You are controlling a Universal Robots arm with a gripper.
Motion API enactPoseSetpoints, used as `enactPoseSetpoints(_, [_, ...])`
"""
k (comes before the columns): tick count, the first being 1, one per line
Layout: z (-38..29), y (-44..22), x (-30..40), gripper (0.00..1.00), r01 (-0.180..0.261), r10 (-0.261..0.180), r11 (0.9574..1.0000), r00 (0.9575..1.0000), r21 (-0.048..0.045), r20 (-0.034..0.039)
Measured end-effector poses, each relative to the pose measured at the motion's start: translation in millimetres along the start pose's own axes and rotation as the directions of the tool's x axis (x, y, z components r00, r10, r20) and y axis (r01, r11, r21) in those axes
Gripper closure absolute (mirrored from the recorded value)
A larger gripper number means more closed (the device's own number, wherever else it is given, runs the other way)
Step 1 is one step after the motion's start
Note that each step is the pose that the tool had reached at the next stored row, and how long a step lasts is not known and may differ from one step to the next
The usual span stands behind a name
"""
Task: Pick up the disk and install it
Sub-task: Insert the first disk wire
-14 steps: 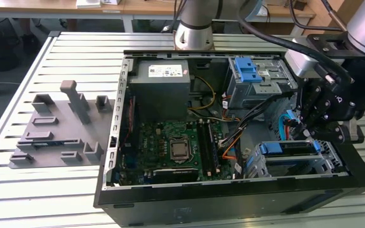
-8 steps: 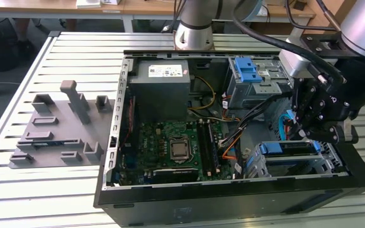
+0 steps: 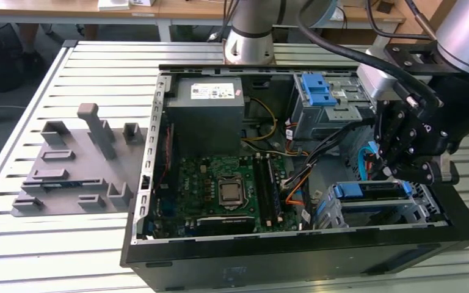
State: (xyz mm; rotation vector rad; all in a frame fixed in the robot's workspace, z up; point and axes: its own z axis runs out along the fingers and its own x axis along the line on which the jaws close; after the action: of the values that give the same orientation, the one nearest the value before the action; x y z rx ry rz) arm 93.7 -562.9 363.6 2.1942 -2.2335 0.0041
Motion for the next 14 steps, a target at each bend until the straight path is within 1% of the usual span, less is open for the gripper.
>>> enactPoseSetpoints(3, [0.0,0.5,0.0,0.89,0.0,0.0,1.0,1.0,0.0,-0.0001])
enactPoseSetpoints(5, [-0.1,-1.3,-0.1,0.89,0.0,0.0,1.0,1.0,0.0,-0.0002])
enactPoseSetpoints(14, [0.0,-2.9,0.0,0.89,0.0,0.0,1.0,1.0,0.0,-0.0001])
